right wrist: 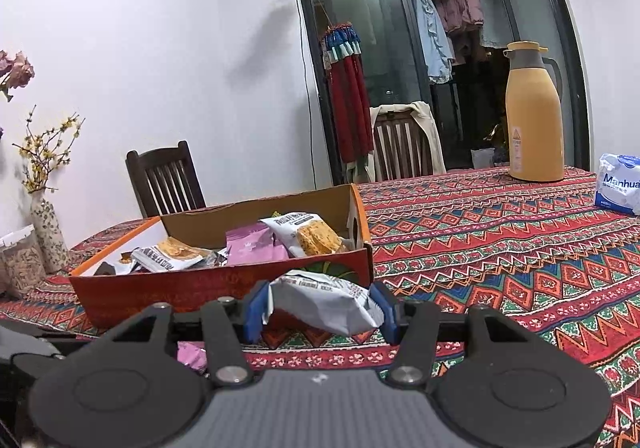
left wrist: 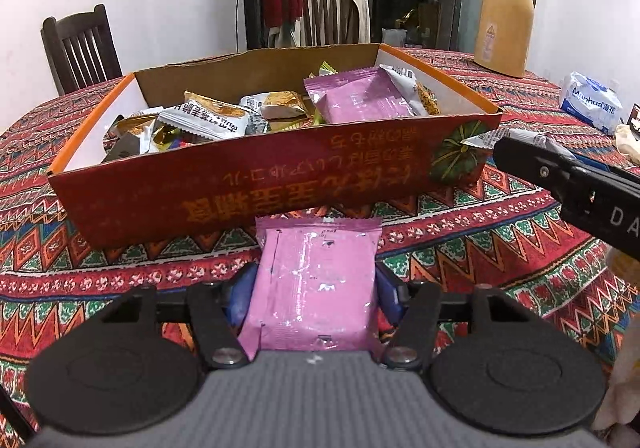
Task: Organize snacks
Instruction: 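Carry both packets over the box and open both tools to drop them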
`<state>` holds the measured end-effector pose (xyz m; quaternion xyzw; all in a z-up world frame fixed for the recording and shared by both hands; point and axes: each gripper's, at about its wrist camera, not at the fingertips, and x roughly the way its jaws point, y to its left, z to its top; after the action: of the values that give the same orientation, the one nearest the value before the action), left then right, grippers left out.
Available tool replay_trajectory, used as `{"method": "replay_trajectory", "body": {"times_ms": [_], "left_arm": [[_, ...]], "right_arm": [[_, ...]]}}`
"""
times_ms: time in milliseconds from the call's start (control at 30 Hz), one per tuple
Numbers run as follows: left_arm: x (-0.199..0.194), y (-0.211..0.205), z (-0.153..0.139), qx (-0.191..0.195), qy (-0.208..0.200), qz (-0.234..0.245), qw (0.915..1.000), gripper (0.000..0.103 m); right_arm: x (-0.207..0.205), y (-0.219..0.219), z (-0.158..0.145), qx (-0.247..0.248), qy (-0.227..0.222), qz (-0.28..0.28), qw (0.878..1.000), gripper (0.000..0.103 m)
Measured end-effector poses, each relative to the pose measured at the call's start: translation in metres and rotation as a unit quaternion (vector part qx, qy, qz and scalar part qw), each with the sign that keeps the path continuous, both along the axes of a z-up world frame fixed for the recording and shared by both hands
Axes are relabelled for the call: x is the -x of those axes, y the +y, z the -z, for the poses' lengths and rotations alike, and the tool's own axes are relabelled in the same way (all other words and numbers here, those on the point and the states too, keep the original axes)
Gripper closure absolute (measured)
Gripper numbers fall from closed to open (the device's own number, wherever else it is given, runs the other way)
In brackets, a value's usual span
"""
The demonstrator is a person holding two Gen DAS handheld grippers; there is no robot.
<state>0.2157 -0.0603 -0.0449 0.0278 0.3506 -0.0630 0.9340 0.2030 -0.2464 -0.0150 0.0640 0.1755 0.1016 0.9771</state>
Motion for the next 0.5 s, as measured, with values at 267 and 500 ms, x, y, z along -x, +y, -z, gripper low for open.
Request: {"method": "replay_trajectory", "body": {"times_ms": [267, 500], "left_arm": [[0.014, 0.010, -0.017, 0.018, -0.030, -0.008, 0.9994, 0.040], [0.025, 0.021, -0.056, 0.035, -0.091, -0.006, 0.9952, 0.040]], "right_arm": [[0.006, 0.002, -0.002, 0.006, -0.017, -0.004, 1.000, 0.049], [0.013, 0.007, -0.024, 0.006, -0.043, -0.013, 0.999, 0.050]]}}
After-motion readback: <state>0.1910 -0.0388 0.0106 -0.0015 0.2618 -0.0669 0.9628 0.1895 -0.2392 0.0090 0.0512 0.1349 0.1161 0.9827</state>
